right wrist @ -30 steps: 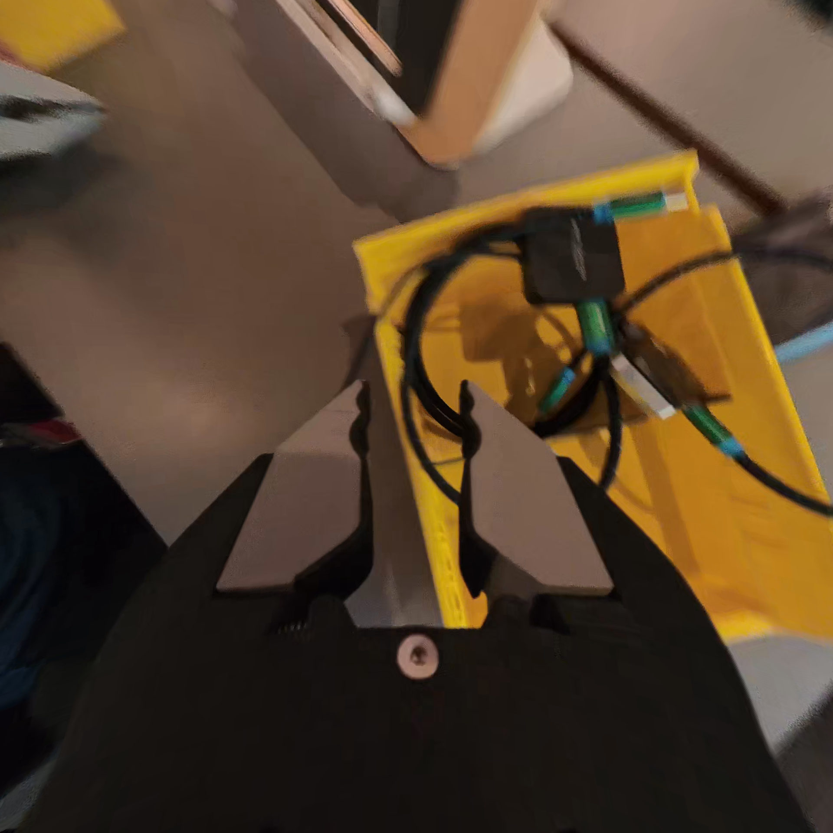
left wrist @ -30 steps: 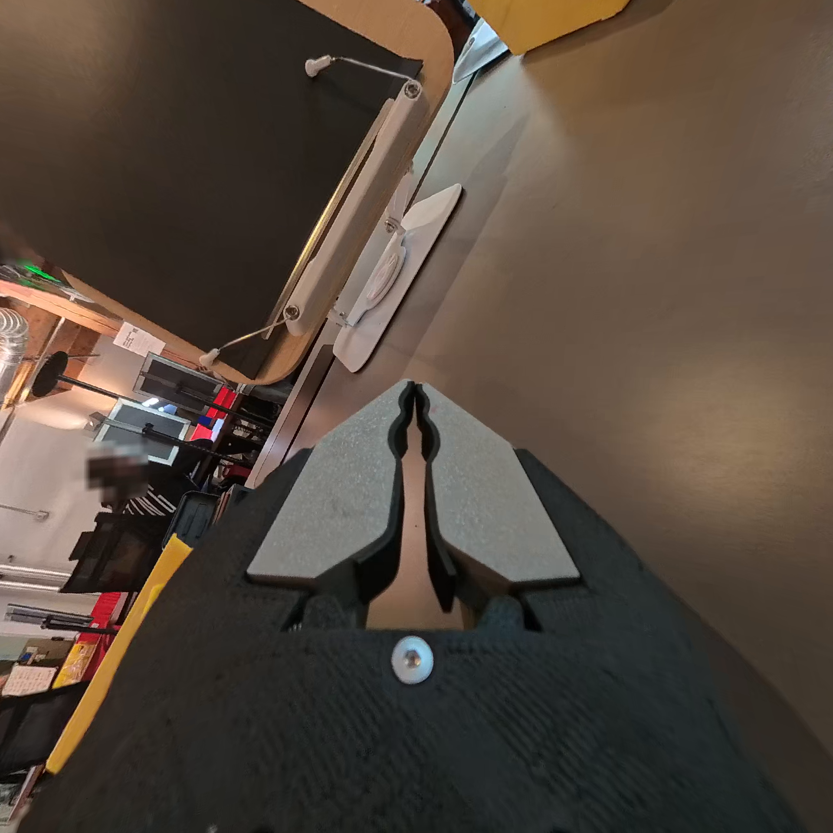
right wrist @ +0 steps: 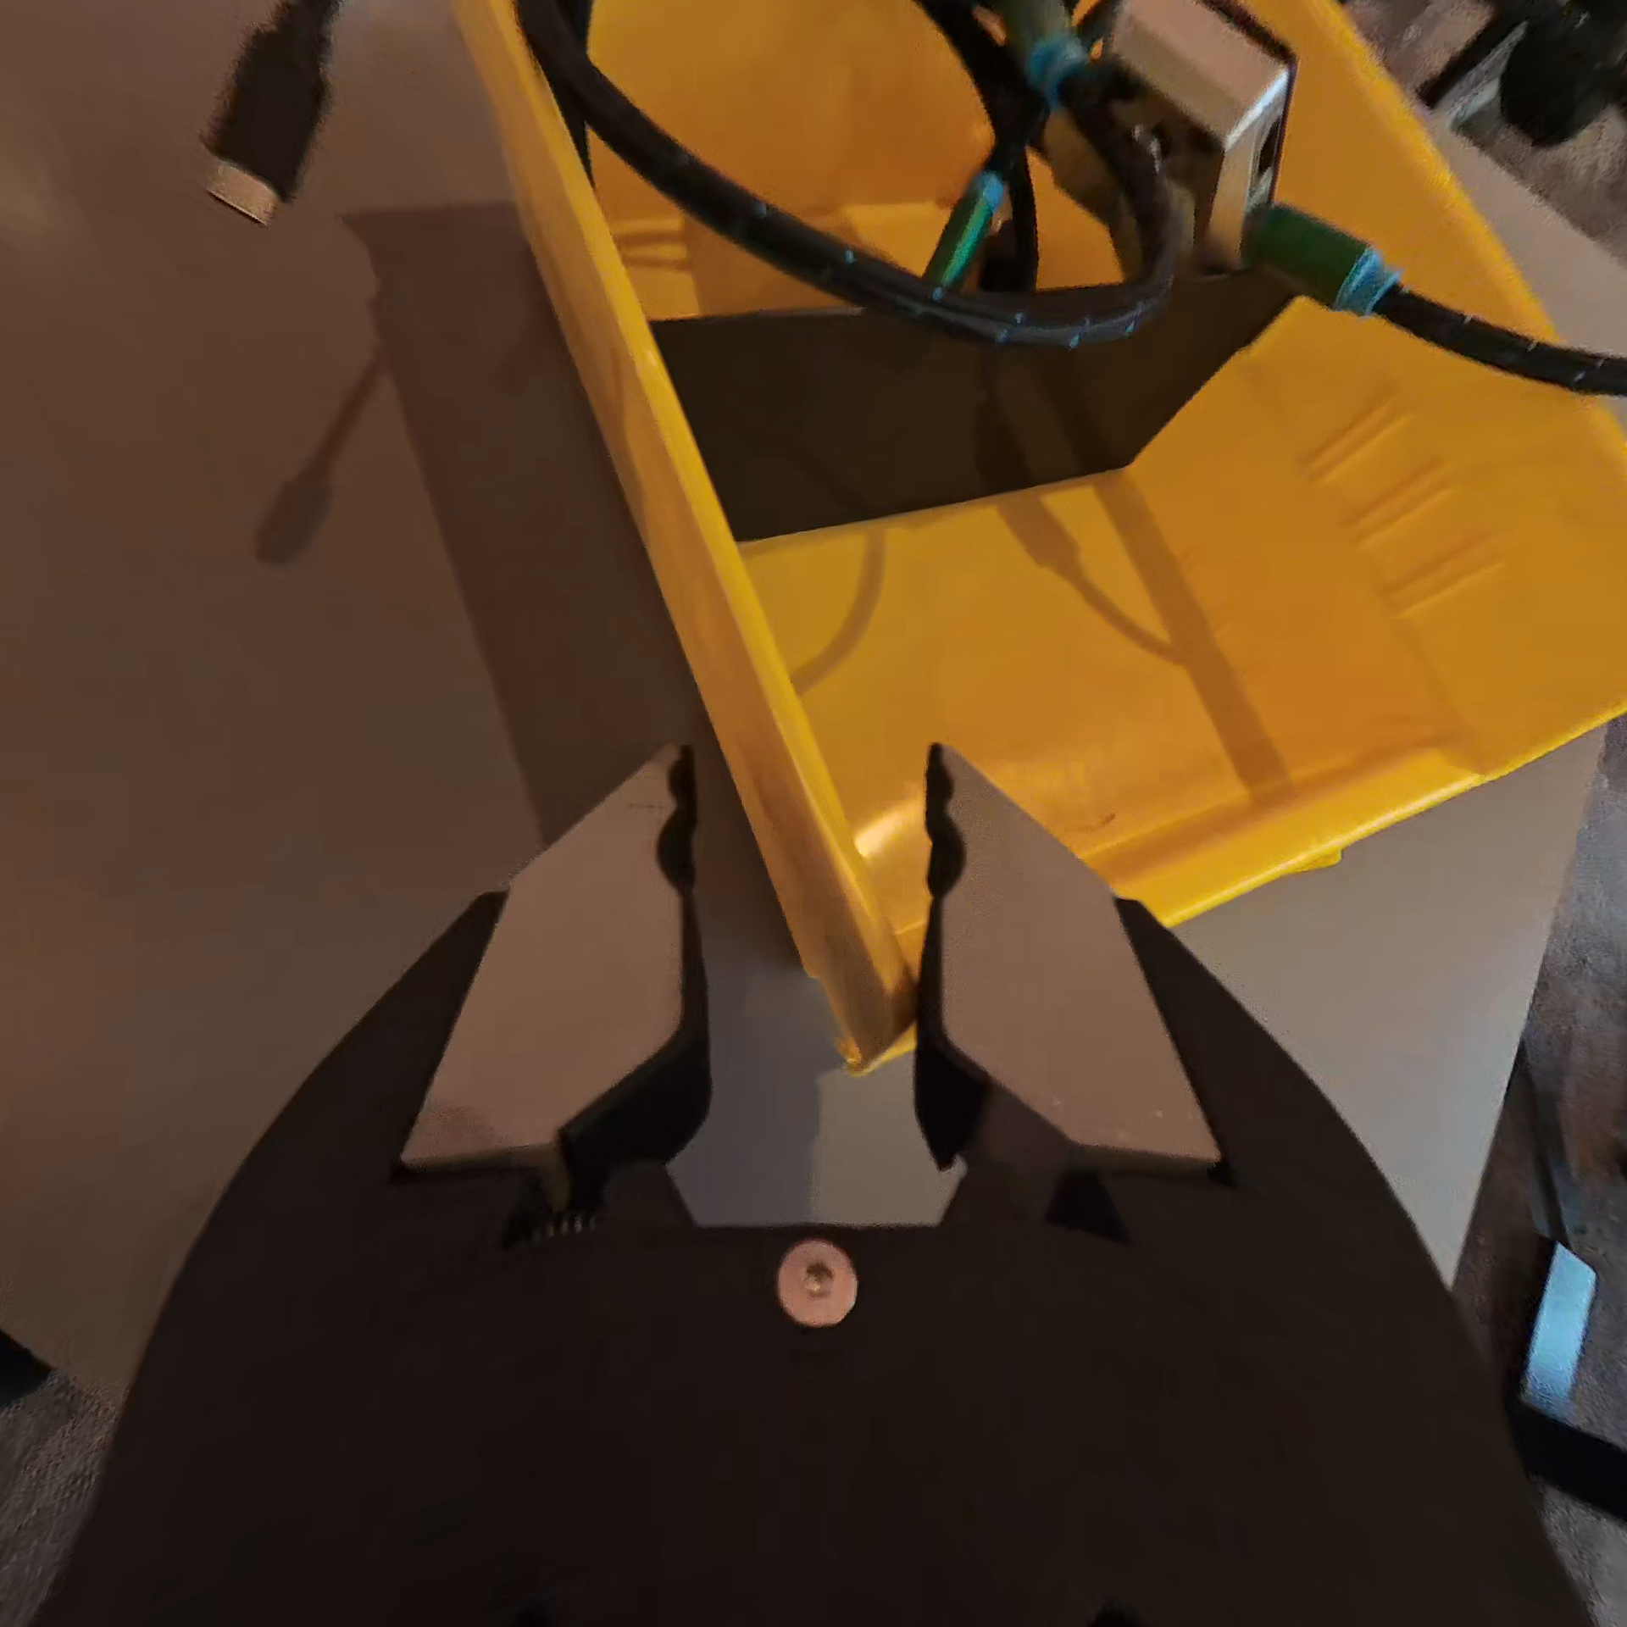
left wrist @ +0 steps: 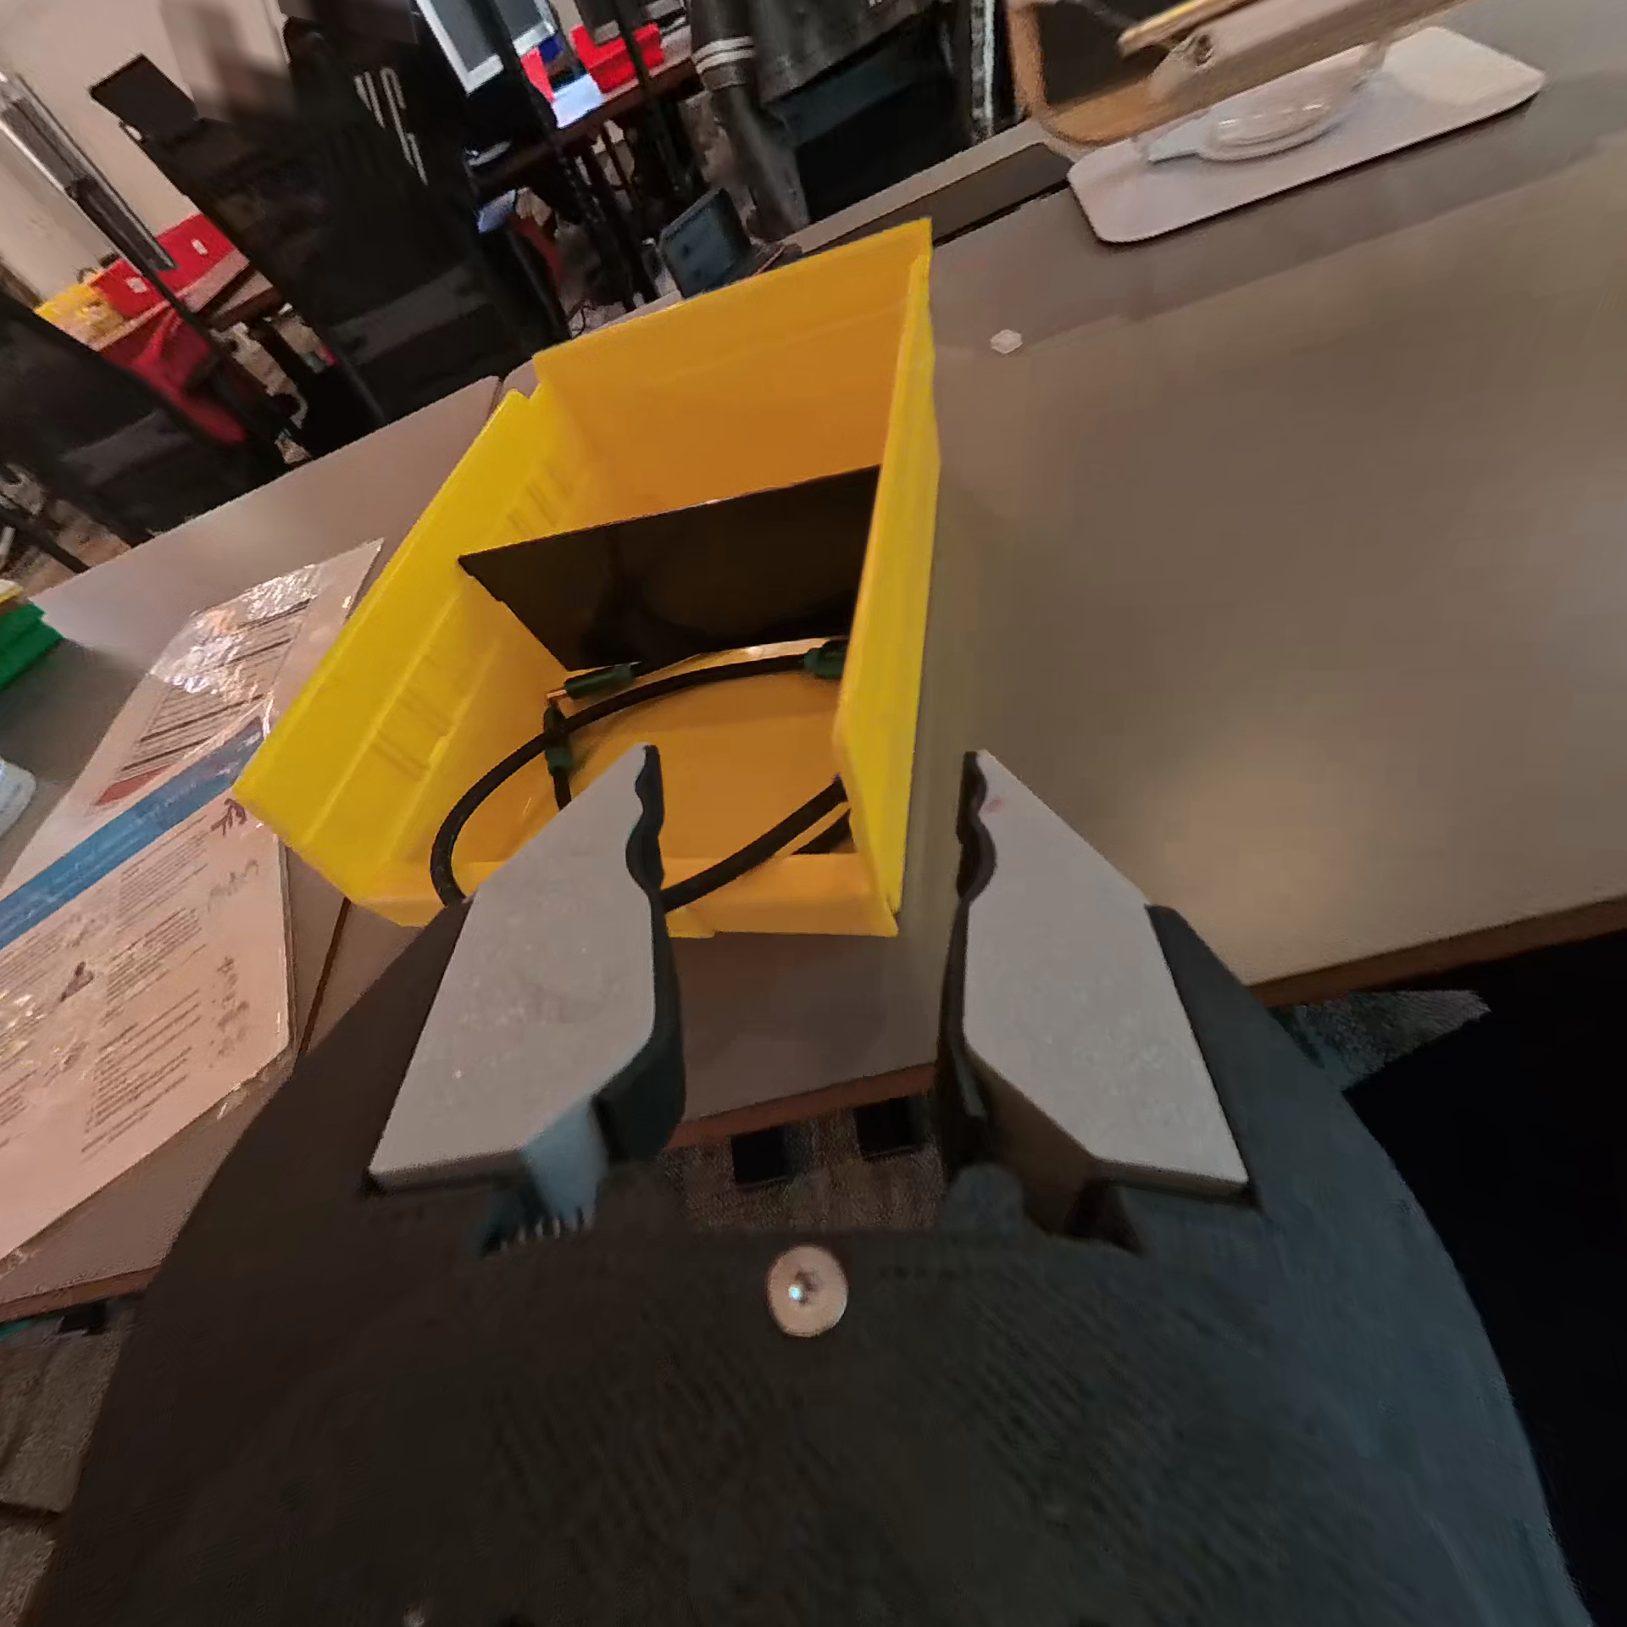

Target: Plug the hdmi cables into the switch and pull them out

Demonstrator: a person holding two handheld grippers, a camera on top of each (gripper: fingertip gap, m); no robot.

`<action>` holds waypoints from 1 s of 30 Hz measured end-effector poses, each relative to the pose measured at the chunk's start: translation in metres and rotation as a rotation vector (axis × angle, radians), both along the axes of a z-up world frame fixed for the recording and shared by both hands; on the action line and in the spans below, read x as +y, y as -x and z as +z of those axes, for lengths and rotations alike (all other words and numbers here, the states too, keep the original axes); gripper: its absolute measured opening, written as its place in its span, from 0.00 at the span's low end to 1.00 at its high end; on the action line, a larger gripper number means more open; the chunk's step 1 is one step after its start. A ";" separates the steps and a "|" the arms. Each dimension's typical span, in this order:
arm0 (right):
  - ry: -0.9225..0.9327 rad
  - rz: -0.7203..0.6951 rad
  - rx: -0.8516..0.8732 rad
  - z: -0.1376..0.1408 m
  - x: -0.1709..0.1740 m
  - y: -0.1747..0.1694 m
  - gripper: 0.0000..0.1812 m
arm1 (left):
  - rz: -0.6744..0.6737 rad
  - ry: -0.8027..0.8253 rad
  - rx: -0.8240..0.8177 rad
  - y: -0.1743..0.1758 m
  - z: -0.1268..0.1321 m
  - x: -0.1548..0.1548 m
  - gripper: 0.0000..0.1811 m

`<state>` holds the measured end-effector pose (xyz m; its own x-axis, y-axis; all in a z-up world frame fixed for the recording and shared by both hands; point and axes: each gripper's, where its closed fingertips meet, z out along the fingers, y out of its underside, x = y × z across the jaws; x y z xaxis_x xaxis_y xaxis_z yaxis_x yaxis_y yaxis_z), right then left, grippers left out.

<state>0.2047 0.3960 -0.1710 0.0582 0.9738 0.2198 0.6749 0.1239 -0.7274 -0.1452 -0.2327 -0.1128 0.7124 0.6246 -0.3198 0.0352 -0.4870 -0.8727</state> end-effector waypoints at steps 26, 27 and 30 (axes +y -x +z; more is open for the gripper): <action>0.025 0.107 -0.174 -0.009 -0.331 0.132 0.15 | -0.019 -0.241 0.071 0.032 0.094 -0.042 0.02; 0.031 0.148 -0.172 -0.009 -0.355 0.148 0.17 | -0.017 -0.252 0.082 0.029 0.100 -0.047 0.02; 0.018 0.222 -0.175 -0.009 -0.427 0.200 0.20 | -0.016 -0.271 0.129 0.022 0.110 -0.058 0.02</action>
<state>0.0048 -0.0308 -0.1796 -0.1942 0.9623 0.1906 0.7481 0.2709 -0.6058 -0.1669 -0.2907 -0.0033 0.6871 0.6886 -0.2319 -0.0903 -0.2357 -0.9676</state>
